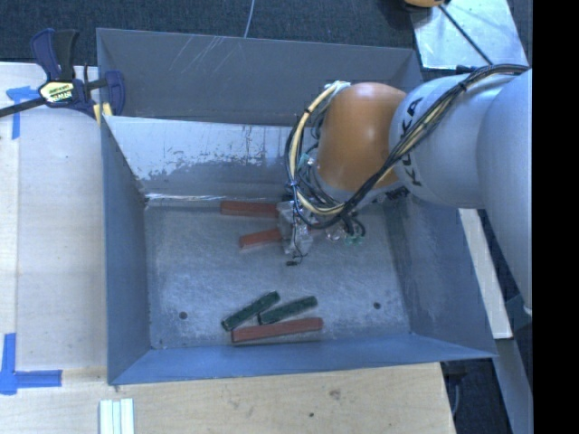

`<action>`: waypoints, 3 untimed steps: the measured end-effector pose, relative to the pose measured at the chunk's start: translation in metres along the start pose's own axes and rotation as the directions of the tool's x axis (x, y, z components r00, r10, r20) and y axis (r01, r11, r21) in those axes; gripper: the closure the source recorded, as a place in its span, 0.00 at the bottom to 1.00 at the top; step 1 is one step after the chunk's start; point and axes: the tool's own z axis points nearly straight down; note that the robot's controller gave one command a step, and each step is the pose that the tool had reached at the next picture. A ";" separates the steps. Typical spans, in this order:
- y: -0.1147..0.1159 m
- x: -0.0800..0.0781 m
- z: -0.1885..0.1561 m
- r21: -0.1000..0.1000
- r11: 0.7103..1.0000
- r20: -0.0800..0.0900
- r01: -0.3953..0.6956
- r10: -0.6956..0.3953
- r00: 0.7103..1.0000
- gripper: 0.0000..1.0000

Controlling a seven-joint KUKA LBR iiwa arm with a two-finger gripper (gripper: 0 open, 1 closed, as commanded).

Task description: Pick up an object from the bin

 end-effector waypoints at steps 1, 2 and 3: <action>0.000 0.000 0.000 0.000 1.000 0.000 0.000 0.000 1.000 1.00; -0.027 -0.017 -0.102 0.001 0.986 0.004 -0.169 0.169 0.986 0.00; -0.026 -0.015 -0.098 0.001 0.986 -0.004 -0.168 0.168 0.986 0.00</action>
Offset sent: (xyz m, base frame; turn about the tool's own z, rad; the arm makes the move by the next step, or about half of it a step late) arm 0.0175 -0.0227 0.0973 0.1695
